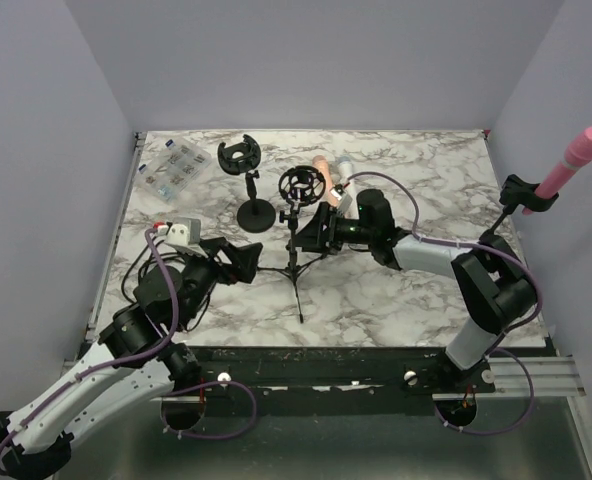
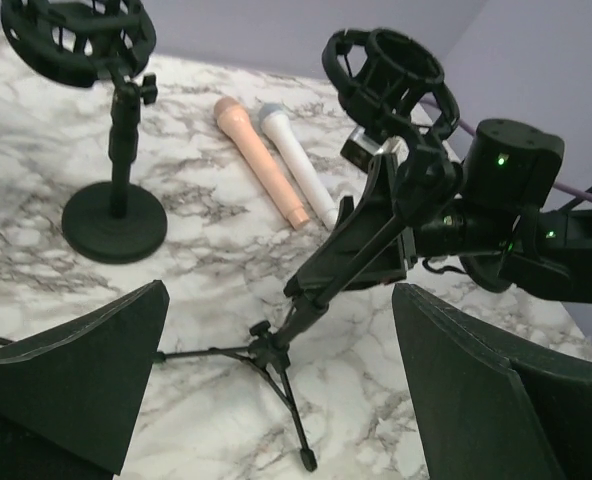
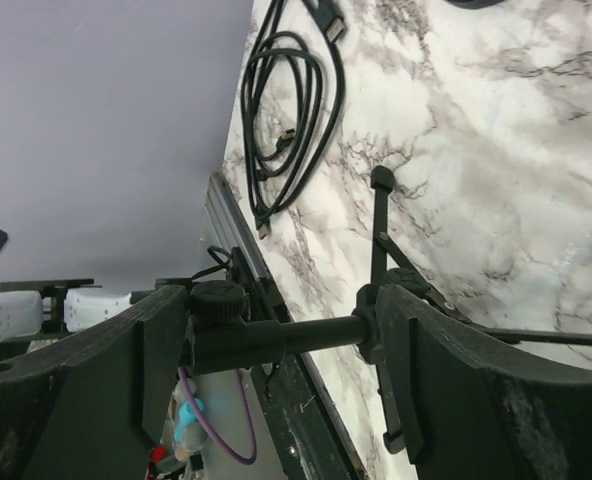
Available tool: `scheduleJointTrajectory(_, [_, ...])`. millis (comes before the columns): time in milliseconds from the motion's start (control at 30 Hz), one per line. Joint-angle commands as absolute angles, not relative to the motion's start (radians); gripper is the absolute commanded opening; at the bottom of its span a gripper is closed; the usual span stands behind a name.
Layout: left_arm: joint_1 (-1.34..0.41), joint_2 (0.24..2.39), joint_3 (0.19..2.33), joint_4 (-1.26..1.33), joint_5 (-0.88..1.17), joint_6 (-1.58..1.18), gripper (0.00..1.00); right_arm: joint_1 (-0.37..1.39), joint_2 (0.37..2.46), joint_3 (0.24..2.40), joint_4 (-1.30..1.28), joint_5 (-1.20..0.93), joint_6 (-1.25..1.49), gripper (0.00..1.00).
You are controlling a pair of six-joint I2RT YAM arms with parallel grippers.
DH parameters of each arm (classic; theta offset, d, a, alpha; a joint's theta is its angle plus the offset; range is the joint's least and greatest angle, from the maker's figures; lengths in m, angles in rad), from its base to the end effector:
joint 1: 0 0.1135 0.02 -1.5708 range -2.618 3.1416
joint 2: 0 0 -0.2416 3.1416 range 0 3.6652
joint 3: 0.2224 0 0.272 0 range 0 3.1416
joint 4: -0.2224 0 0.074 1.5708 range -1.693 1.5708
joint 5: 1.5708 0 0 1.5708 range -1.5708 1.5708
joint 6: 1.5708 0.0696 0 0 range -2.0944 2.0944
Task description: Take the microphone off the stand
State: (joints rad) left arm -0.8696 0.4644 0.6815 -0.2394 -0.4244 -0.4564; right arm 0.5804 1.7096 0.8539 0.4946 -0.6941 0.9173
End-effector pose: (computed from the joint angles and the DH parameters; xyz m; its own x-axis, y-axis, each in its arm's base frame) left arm 0.1429 -0.1248 0.3344 -0.2027 -0.3824 -0.9015 0.3803 0.8176 -0.4324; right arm 0.3034 0.2522 0.1468 -0.9116 0.1320 -0.3893 -0.3259 0.3451 0.8802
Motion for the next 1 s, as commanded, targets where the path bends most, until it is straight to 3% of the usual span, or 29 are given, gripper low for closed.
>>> scheduleJointTrajectory(0, [-0.853, 0.445, 0.633, -0.328, -0.349, -0.665, 0.98, 0.542, 1.642, 0.858, 0.368, -0.63, 0.872, 0.84])
scheduleJointTrajectory(233, [-0.655, 0.551, 0.579, -0.232, -0.039, -0.834, 0.98, 0.467, 1.547, 0.783, 0.357, -0.631, 0.873, 0.87])
scheduleJointTrajectory(433, [-0.443, 0.729, 0.516, 0.056, 0.363, -0.972, 0.92, 0.424, 1.468, 0.72, 0.333, -0.656, 0.83, 0.87])
scheduleJointTrajectory(567, [-0.364, 0.901, 0.468, 0.305, 0.574, -1.069, 0.81, 0.423, 1.433, 0.693, 0.318, -0.655, 0.805, 0.87])
scheduleJointTrajectory(800, [-0.351, 1.18, 0.41, 0.708, 0.736, -1.248, 0.63, 0.423, 1.415, 0.66, 0.309, -0.657, 0.776, 0.87])
scheduleJointTrajectory(967, [-0.353, 1.261, 0.398, 0.788, 0.746, -1.272, 0.54, 0.422, 1.432, 0.638, 0.342, -0.685, 0.783, 0.87])
